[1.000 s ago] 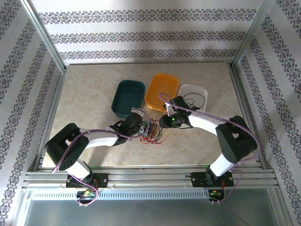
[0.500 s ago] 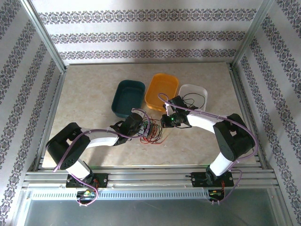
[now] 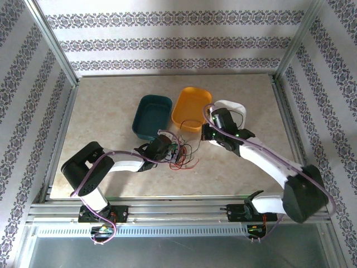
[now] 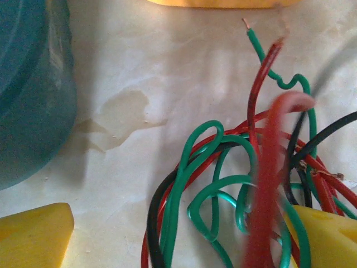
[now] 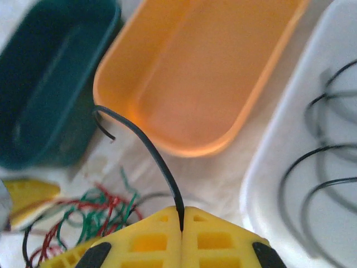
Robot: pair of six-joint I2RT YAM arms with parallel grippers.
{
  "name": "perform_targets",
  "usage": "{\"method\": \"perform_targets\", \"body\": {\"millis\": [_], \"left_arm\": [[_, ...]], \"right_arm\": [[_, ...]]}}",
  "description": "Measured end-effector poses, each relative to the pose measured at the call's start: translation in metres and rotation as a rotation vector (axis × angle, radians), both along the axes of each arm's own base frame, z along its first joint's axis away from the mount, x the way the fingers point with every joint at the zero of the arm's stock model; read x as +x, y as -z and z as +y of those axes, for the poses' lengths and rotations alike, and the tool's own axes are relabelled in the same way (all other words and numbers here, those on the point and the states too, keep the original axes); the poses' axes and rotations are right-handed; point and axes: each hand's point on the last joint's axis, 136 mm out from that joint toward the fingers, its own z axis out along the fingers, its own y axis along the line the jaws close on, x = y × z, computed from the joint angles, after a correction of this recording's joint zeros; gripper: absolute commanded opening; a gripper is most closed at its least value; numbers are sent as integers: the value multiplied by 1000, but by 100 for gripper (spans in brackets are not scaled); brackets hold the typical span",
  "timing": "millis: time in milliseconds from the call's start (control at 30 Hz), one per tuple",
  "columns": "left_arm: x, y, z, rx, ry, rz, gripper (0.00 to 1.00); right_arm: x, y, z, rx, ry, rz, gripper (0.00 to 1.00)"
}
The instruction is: Untangle the cables
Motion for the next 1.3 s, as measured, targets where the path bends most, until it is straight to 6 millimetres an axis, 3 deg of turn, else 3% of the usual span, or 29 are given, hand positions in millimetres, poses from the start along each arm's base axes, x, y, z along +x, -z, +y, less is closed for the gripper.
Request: {"method": "perform_targets", "body": {"millis": [300,433,567,700,867,1300], "left_arm": [[1,2,0,5,-2,2,96],[1,2,0,6,-2,3,96],[1,2,0,6,-2,3,97],[1,3,0,7,-2,3,97],[1,3,0,7,-2,3,98],[0,3,0,8,-2,4,98]], "right_arm": [[-2,-135,-73,-9,303,-416,0],[-13,-176,-110,27,431,-531,0],[-25,-203,-143,69,533,-604,0],[-32,-214,-169,99,619,-639,0],[-29,-211,-186,125,676,-629,0],[3,-176,-177,181,618,-495,0]]}}
